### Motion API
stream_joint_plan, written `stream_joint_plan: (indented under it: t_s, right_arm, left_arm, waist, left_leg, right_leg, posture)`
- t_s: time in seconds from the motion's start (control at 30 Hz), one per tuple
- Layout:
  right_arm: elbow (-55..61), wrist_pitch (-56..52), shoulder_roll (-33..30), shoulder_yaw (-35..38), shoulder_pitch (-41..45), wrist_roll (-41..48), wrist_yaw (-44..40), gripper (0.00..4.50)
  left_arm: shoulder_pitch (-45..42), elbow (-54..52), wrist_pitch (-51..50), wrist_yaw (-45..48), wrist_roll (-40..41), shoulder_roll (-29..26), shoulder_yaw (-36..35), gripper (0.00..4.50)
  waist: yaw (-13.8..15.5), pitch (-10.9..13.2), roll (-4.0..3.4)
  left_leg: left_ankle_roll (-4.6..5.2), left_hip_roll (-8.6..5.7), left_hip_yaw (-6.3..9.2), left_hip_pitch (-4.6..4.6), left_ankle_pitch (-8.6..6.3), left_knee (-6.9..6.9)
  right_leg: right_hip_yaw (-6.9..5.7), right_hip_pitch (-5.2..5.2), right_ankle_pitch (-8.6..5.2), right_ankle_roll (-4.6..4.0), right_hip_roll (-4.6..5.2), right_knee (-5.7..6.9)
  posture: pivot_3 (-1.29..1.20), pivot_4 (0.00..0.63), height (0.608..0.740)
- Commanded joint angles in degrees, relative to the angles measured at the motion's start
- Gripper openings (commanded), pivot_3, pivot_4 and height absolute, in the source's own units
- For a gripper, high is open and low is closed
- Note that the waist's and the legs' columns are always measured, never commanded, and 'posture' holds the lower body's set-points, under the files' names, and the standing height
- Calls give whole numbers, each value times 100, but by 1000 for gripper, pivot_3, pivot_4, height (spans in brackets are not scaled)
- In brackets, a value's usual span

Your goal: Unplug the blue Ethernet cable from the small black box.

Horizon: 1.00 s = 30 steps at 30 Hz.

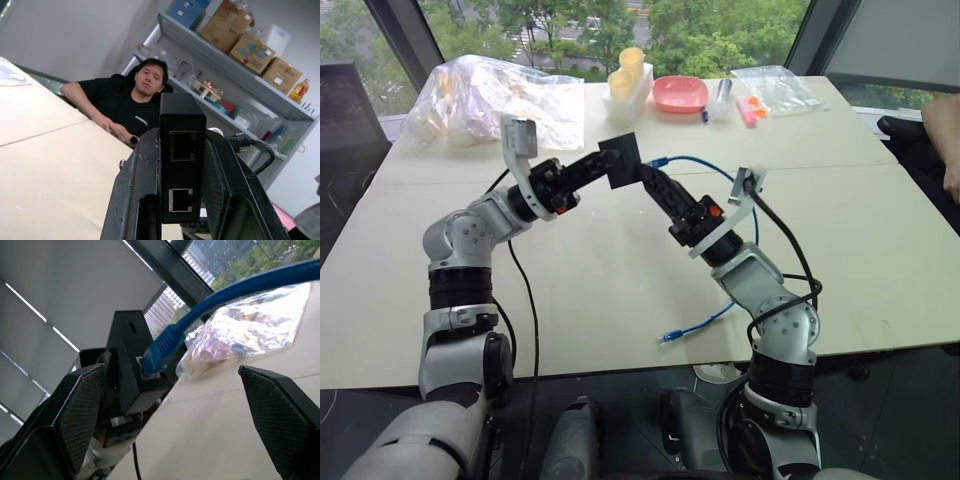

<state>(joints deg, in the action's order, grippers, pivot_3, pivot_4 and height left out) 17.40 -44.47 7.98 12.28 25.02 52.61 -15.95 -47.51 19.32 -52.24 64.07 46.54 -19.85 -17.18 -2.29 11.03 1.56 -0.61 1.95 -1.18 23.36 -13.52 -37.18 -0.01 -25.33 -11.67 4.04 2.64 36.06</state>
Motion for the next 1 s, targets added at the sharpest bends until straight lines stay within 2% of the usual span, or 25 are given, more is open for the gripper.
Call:
stream_joint_plan:
  t_s: [0.03,0.23,0.27,0.33,0.57,0.83,1.0]
  right_arm:
    - [89,179,68,-4,35,311,69,4445]
    - [52,275,-28,-101,2,435,140,4445]
    - [41,279,-34,-117,-5,442,146,4210]
    - [15,278,-68,-189,-24,403,114,3668]
    - [-96,421,-79,-267,-45,406,113,138]
    - [-162,582,-127,-308,-26,438,110,59]
    - [-400,1073,-246,286,202,457,419,59]
  left_arm:
    - [2,-218,-4,-15,216,-50,-49,491]
    - [24,-250,-3,-47,269,-53,-11,491]
    - [29,-262,-4,-54,281,-53,0,491]
    - [40,-284,-5,-61,297,-50,28,491]
    - [76,-370,-40,-113,370,-35,66,491]
    - [150,-395,-50,-207,452,-99,84,491]
    - [302,-430,-202,-197,525,-411,-9,491]
  waist:
    - [0,0,0]
    - [1,0,0]
    - [1,0,0]
    - [-1,0,0]
    - [-8,0,0]
    - [-5,0,0]
    - [-18,0,-1]
  left_leg:
    - [0,0,0,0,0,0]
    - [0,0,0,0,0,0]
    - [0,0,0,0,0,0]
    - [0,0,0,0,0,1]
    - [0,0,0,0,0,3]
    - [0,0,0,2,0,3]
    - [0,0,0,1,0,4]
  right_leg:
    - [0,0,-1,-2,0,0]
    - [0,0,-9,-15,0,-1]
    - [0,0,-9,-15,0,-1]
    - [0,0,-9,-16,0,-1]
    - [0,0,-10,-16,0,-2]
    - [0,-1,-10,-17,1,-6]
    - [0,-1,-10,-18,0,-6]
  posture:
    - [0,150,740]
    - [0,150,740]
    - [0,150,740]
    - [0,150,740]
    - [0,150,740]
    - [0,150,740]
    - [0,150,740]
